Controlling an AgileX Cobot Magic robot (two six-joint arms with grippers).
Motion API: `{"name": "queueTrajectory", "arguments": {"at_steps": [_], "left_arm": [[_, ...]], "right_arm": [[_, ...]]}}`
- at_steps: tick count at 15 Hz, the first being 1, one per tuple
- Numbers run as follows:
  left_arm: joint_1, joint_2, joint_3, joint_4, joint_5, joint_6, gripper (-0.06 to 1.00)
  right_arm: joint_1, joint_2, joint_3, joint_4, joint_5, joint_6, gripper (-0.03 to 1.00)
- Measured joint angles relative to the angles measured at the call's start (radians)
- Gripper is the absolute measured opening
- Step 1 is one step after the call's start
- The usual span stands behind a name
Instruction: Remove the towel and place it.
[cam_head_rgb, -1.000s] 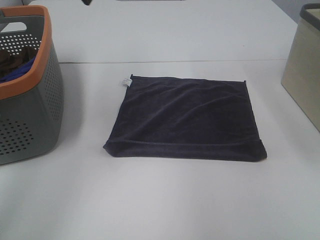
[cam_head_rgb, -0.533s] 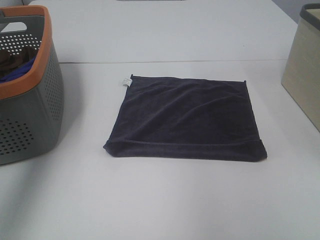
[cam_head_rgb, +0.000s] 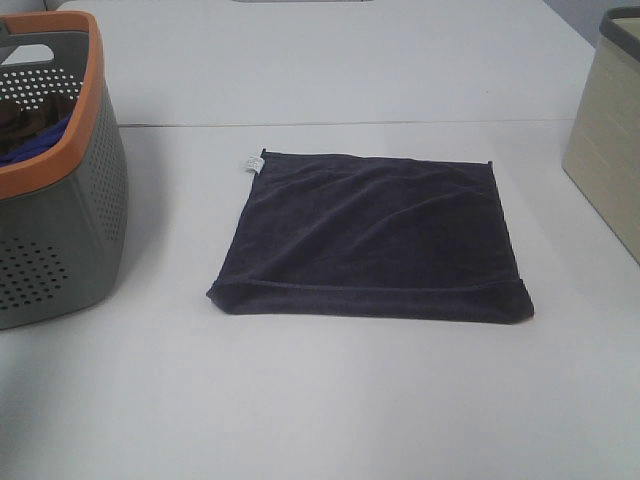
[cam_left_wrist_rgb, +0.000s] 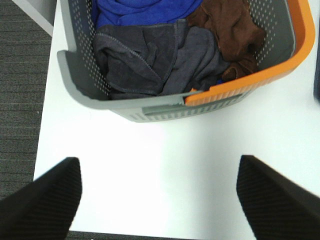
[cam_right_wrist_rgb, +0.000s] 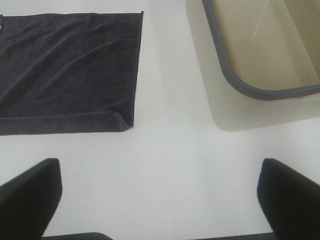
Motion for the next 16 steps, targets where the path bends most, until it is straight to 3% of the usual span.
{"name": "queueTrajectory", "arguments": {"at_steps": [9, 13, 16], "left_arm": [[0.000, -0.708, 0.427, 0.010, -0.007, 0.004, 0.80], [0.000, -0.888, 0.500, 0.006, -0.007, 0.019, 0.80], [0.000, -0.918, 0.520, -0.043, -0.008, 0.079, 0.80]], "right_arm": [[0.000, -0.550, 0.426, -0.001, -0.006, -0.078, 0.96], [0.000, -0.688, 0.505, 0.000, -0.097, -0.108, 0.96], [0.000, -0.737, 0.548, 0.027, -0.150, -0.128, 0.96]]}}
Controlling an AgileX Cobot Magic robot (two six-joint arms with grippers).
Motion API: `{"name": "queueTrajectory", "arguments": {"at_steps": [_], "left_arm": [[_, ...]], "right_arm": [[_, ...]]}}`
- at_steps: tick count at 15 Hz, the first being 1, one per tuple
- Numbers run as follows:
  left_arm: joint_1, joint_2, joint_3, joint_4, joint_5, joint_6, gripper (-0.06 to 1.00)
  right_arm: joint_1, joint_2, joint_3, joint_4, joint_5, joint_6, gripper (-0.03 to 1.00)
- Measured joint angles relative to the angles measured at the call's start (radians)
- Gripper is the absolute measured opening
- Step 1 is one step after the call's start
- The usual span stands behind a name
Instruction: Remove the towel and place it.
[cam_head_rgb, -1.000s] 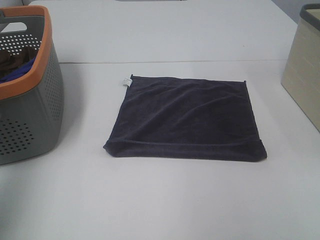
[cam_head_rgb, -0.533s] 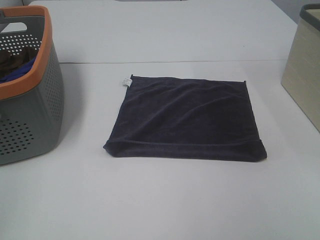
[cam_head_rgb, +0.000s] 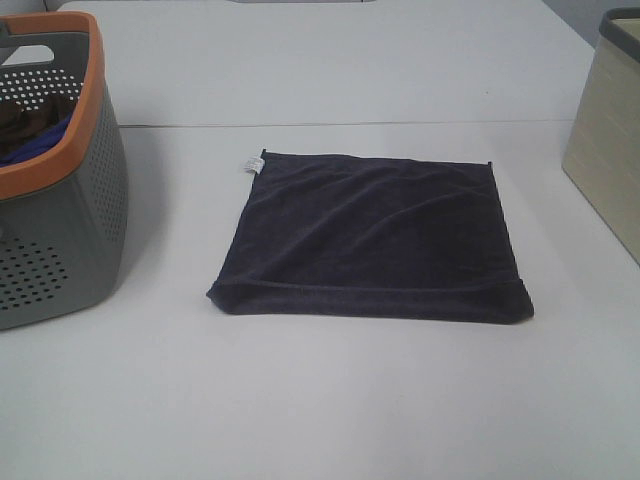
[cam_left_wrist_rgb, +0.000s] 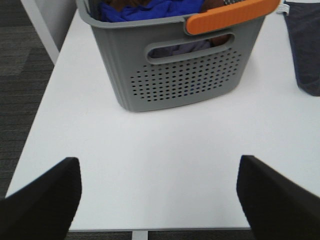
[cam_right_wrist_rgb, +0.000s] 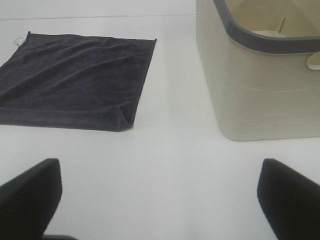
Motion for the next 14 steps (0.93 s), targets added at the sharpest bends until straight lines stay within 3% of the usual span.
{"name": "queueTrajectory", "arguments": {"at_steps": [4, 9, 12, 14], "left_arm": [[0.000, -0.001, 0.064, -0.189, -0.147, 0.116, 0.80], [0.009, -0.001, 0.067, -0.204, -0.157, 0.123, 0.80], [0.126, -0.001, 0.067, -0.210, -0.157, 0.123, 0.80], [0.158, -0.001, 0.067, -0.211, -0.157, 0.123, 0.80]], "right_arm": [[0.000, 0.000, 0.020, 0.131, -0.005, -0.148, 0.95], [0.000, 0.000, 0.020, 0.139, -0.005, -0.164, 0.95], [0.000, 0.000, 0.020, 0.141, -0.005, -0.164, 0.95], [0.000, 0.000, 0.020, 0.142, -0.005, -0.164, 0.95]]}}
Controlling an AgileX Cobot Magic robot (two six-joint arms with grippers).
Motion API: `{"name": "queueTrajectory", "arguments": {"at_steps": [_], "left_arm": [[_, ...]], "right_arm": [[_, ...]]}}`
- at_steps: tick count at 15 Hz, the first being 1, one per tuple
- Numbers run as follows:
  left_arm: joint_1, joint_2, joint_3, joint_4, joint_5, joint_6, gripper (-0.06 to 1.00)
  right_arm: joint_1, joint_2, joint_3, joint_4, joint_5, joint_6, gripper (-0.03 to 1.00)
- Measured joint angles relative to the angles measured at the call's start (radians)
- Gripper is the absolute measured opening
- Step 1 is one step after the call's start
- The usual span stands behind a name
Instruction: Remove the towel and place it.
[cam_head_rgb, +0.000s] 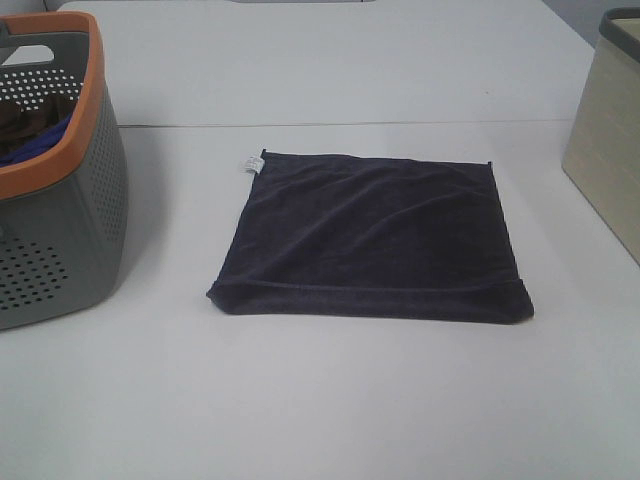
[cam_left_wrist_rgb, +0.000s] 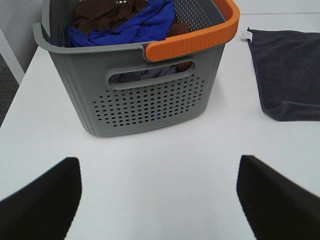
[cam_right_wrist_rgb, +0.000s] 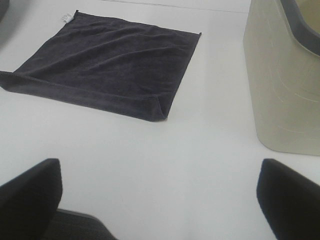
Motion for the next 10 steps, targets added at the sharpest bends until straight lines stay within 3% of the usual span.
{"name": "queueTrajectory", "arguments": {"at_steps": [4, 10], "left_arm": [[0.000, 0.000, 0.000, 0.000, -0.001, 0.000, 0.80], [0.000, 0.000, 0.000, 0.000, -0.001, 0.000, 0.80]], "right_arm": [[-0.089, 0.000, 0.000, 0.007, 0.000, 0.000, 0.95], [-0.091, 0.000, 0.000, 0.007, 0.000, 0.001, 0.95]]}}
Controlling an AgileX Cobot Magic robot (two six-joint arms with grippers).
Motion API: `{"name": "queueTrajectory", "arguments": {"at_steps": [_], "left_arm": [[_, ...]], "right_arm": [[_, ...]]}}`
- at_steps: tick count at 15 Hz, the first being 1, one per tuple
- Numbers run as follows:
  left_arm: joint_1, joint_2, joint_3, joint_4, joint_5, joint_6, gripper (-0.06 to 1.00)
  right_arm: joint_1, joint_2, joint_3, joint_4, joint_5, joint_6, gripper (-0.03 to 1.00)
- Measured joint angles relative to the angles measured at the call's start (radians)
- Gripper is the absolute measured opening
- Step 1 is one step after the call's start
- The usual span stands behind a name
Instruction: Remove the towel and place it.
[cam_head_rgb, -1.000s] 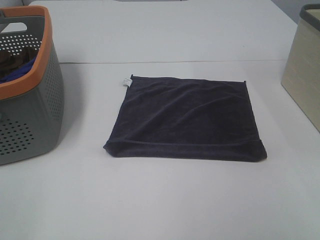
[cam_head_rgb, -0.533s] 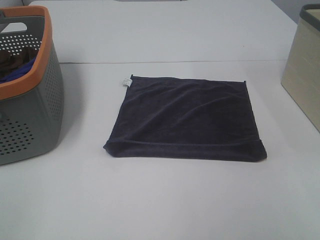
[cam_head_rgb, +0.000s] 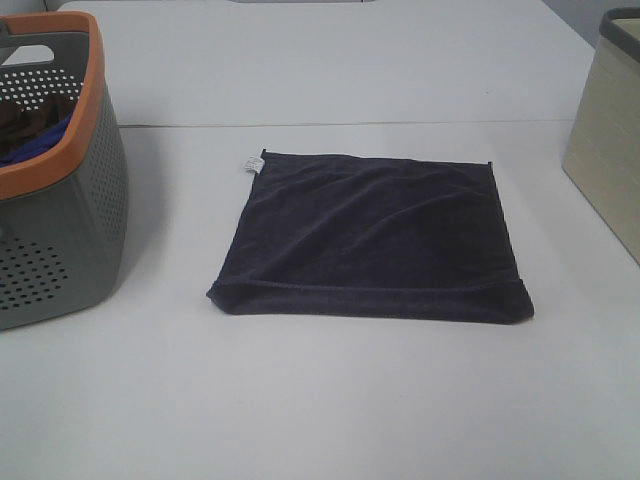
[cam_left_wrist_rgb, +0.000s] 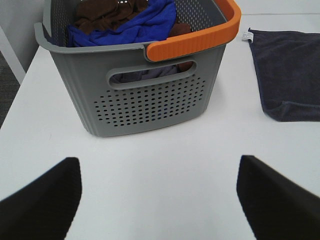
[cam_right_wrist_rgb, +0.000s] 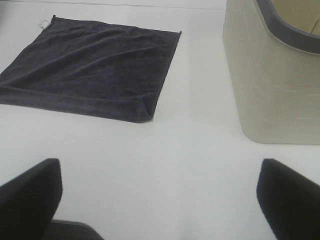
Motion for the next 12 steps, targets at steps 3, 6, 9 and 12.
{"name": "queueTrajectory", "arguments": {"at_steps": [3, 6, 9, 12], "left_arm": [[0.000, 0.000, 0.000, 0.000, 0.000, 0.000, 0.80], [0.000, 0.000, 0.000, 0.000, 0.000, 0.000, 0.80], [0.000, 0.000, 0.000, 0.000, 0.000, 0.000, 0.80], [0.000, 0.000, 0.000, 0.000, 0.000, 0.000, 0.80]], "right_arm": [[0.000, 0.000, 0.000, 0.000, 0.000, 0.000, 0.95], [0.000, 0.000, 0.000, 0.000, 0.000, 0.000, 0.95], [0.000, 0.000, 0.000, 0.000, 0.000, 0.000, 0.95], [0.000, 0.000, 0.000, 0.000, 0.000, 0.000, 0.95]]}}
